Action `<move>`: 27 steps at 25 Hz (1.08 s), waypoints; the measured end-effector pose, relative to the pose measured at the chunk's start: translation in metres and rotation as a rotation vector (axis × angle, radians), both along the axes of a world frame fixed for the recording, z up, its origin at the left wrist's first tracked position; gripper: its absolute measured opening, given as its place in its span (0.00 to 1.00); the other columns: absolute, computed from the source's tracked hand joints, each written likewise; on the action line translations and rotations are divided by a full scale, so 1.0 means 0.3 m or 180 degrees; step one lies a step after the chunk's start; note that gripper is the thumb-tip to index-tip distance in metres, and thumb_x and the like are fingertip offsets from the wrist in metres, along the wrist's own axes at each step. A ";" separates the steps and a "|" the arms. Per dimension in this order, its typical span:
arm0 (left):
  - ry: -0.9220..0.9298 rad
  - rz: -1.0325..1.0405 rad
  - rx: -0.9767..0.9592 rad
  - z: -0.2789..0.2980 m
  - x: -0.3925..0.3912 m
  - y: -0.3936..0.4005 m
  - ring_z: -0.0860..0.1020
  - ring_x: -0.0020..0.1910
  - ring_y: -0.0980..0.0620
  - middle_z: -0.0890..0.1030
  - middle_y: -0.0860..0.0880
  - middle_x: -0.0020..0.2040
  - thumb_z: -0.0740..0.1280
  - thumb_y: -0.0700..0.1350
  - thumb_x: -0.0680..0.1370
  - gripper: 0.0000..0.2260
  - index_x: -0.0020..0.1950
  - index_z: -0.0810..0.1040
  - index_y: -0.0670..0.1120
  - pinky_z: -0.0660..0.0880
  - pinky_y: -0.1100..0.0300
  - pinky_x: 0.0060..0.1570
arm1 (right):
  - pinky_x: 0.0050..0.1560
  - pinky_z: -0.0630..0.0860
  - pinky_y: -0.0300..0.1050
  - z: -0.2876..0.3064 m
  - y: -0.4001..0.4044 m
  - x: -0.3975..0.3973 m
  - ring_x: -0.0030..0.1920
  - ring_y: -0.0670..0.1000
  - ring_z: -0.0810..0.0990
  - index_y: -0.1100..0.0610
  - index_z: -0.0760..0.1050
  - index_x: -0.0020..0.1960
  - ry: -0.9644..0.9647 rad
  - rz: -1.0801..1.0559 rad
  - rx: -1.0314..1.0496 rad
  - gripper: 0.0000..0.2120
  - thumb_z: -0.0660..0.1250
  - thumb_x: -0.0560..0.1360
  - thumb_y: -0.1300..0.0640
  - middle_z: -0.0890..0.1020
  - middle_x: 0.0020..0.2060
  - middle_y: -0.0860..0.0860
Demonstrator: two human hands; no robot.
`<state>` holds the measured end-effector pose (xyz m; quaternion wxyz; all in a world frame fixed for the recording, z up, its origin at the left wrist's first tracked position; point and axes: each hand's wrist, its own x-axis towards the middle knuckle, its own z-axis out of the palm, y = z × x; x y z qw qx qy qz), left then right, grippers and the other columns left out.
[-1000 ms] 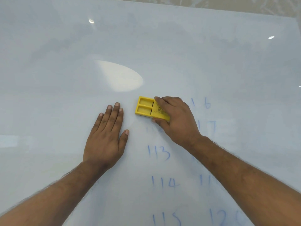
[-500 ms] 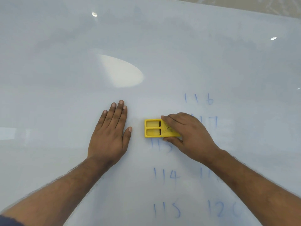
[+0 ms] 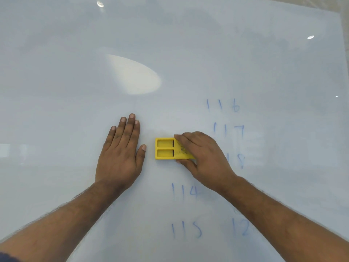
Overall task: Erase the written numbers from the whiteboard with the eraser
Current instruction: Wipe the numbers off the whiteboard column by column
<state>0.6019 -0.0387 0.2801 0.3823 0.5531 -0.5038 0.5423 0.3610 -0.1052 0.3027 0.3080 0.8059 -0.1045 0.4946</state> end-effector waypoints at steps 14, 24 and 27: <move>0.0062 0.0006 0.0008 -0.083 -0.010 -0.010 0.50 0.82 0.46 0.53 0.45 0.83 0.50 0.52 0.84 0.28 0.82 0.53 0.42 0.51 0.46 0.80 | 0.61 0.72 0.53 -0.024 -0.005 0.013 0.57 0.58 0.76 0.59 0.70 0.69 -0.0237 0.0070 0.0049 0.26 0.71 0.74 0.53 0.78 0.59 0.54; 0.0137 -0.0013 0.0033 -0.157 -0.018 -0.006 0.51 0.82 0.46 0.53 0.45 0.83 0.51 0.51 0.84 0.28 0.82 0.54 0.41 0.52 0.46 0.80 | 0.63 0.71 0.52 -0.171 -0.024 -0.085 0.59 0.56 0.76 0.57 0.70 0.70 0.0116 -0.0248 -0.0048 0.23 0.66 0.78 0.49 0.78 0.61 0.53; 0.0145 0.0001 0.0034 -0.180 -0.021 -0.009 0.51 0.82 0.46 0.53 0.45 0.83 0.51 0.51 0.84 0.28 0.82 0.54 0.41 0.52 0.45 0.80 | 0.60 0.72 0.53 -0.106 -0.018 -0.055 0.57 0.56 0.76 0.58 0.70 0.69 -0.0236 -0.0105 0.0171 0.25 0.70 0.76 0.52 0.78 0.59 0.53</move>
